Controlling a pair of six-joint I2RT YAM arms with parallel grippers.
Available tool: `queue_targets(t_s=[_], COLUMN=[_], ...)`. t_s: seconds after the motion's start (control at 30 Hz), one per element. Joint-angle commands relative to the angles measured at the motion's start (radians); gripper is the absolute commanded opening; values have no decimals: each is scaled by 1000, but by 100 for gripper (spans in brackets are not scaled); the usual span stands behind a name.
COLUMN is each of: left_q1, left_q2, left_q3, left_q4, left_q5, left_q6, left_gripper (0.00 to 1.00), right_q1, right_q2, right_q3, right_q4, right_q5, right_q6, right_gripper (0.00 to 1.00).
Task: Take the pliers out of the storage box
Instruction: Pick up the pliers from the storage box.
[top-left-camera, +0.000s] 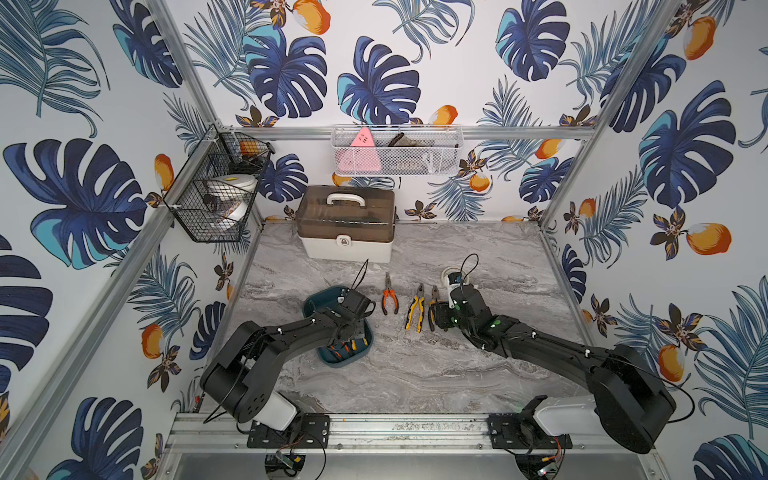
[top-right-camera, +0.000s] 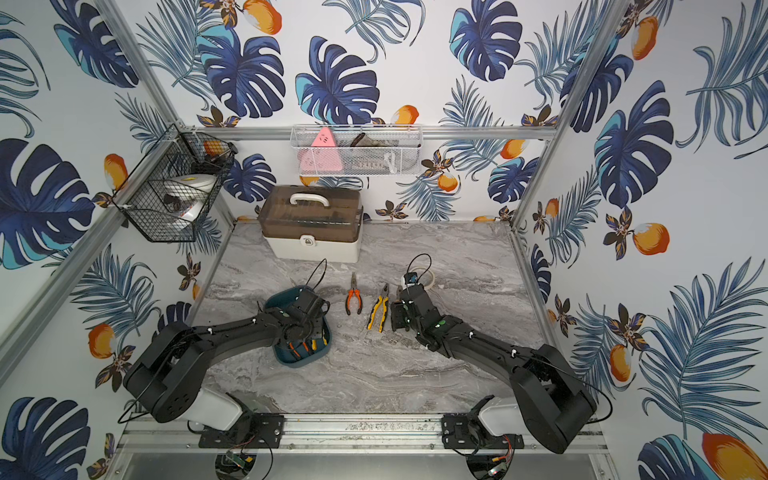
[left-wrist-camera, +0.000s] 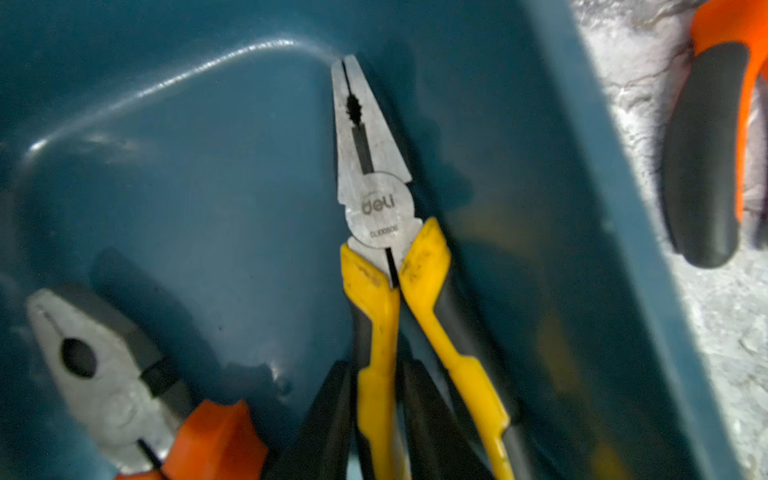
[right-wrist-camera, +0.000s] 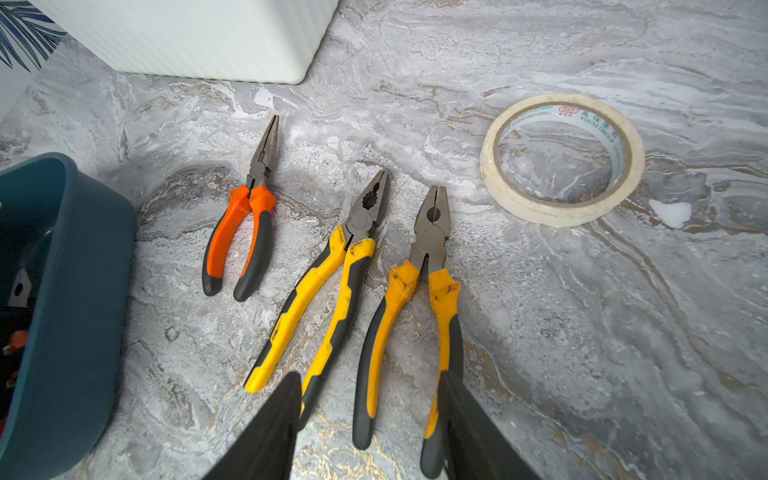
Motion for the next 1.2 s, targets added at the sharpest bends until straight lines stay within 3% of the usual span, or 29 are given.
queue_targets(t_s=[0.0, 0.17, 0.47, 0.63, 0.7, 0.83, 0.97, 1.03, 1.17], left_q1=[-1, -2, -2, -2, -2, -8, -46, -71, -108], left_q2=[4, -29, -212, -309, -333, -335, -313, -292, -269], left_q3=[-7, -9, 39, 45, 33, 20, -4, -5, -4], left_q4=[-22, -18, -85, -32, 21, 94, 162, 172, 180], left_q5=[19, 20, -46, 2, 70, 191, 216, 210, 196], left_q6=[-9, -7, -7, 2, 15, 18, -1, -8, -18], left_gripper=[28, 0, 0, 0, 0, 0, 0, 0, 0], right_q1=[0, 0, -1, -2, -2, -2, 0, 11, 59], right_q2=[6, 13, 3, -42, -79, -86, -16, 24, 63], right_q3=[5, 7, 5, 3, 23, 100, 104, 89, 98], right_q4=[15, 15, 15, 2, -26, -69, 68, 168, 208], right_q5=[-10, -14, -21, -61, -124, -398, -664, -736, -732], right_q6=[12, 12, 12, 43, 95, 196, 358, 440, 465], right_gripper=[56, 56, 56, 55, 56, 56, 56, 57, 59])
